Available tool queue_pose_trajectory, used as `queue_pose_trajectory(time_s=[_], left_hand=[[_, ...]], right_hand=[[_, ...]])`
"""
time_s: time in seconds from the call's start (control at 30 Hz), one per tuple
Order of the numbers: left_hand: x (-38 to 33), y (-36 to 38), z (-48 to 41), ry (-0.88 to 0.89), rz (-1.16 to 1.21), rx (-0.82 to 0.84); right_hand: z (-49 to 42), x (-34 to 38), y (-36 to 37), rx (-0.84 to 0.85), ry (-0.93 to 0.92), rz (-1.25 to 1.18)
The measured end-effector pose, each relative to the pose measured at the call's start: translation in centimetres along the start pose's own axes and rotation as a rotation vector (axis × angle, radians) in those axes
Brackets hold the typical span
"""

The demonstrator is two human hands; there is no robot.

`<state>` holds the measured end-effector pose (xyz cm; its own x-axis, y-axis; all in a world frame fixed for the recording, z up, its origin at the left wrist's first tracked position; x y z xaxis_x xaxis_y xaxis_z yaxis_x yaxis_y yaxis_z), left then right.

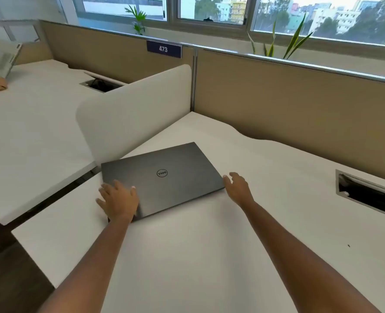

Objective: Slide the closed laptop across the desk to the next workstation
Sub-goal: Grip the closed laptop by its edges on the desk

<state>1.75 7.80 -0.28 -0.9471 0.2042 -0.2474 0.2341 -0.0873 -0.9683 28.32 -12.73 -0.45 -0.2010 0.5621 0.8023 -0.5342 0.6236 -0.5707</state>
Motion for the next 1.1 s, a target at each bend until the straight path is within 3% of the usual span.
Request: queue_pose_trajectory(time_s=[0.3, 0.63, 1.1], left_hand=[[1.5, 1.4, -2.5, -0.18, 0.185, 0.101], [2.3, 1.3, -3.6, -0.275, 0.222, 0.065], [3.9, 2.4, -5.7, -0.394, 0.371, 0.171]], right_hand=[[-3.3, 0.9, 1.6, 0.041, 0.054, -0.01], [-6.3, 0.5, 2.7, 0.022, 0.081, -0.005], [-8.9, 0.0, 4.2, 0.058, 0.237, 0.031]])
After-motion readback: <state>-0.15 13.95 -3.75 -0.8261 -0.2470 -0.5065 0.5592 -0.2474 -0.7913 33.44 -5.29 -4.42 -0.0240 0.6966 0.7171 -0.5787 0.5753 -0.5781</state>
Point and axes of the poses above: each hand's wrist, its own z-axis away from the middle knuckle, its own y-axis out of the palm, x = y × z, the point moved 8 cm from there along -z, towards the middle knuckle, and after that the axes turned 7 degrees about -z, right-handed, at the moved point
